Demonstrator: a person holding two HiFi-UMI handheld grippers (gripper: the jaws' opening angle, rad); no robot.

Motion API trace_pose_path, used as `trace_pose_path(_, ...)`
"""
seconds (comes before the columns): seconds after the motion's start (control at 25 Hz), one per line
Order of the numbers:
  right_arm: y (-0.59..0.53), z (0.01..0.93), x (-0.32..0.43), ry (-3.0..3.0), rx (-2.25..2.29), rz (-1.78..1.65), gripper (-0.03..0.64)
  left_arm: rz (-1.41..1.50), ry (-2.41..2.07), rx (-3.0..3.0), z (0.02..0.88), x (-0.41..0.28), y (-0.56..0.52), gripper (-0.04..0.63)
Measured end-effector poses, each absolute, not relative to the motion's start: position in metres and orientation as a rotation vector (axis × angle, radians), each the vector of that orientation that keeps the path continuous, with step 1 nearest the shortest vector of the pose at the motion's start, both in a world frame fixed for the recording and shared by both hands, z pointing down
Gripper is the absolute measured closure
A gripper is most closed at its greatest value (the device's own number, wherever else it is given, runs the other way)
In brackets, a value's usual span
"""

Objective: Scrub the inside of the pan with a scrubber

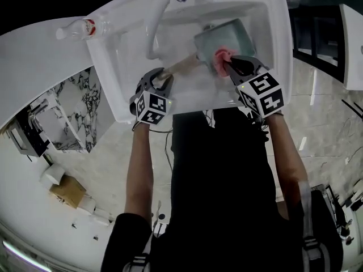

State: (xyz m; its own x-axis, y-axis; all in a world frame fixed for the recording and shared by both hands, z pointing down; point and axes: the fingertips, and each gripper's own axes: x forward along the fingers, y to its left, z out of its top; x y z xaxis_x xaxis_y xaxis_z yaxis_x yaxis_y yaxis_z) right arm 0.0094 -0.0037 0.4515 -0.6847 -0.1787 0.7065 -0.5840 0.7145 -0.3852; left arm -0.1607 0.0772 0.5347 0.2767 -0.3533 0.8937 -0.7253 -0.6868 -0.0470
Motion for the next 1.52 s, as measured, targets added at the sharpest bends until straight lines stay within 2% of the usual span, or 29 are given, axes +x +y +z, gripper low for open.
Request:
trace_pose_path(0.32, -0.012, 0.513, -0.016, -2.157, 0.399, 0.656, 0.572, 1.458, -0.936, 2.22, 0.537, -0.161, 0.078, 0.431)
trace_pose_path(0.76, -0.026, 0.595, -0.049, -2.145, 0.437, 0.763, 0.563, 1.567, -0.848, 2.218, 0.542, -0.16, 0.078, 0.434)
trace_pose_path(0.92, -0.029, 0.609, -0.059, -2.154, 0.414, 0.798, 0.568, 1.666, -0.793, 2.227, 0.545, -0.159, 0.077, 0.439)
trace_pose_path(1.52, -0.05, 0.617, -0.086, -2.214, 0.317, 0.798, 0.575, 1.739, -0.705, 2.268, 0.548, -0.158, 0.079, 0.451)
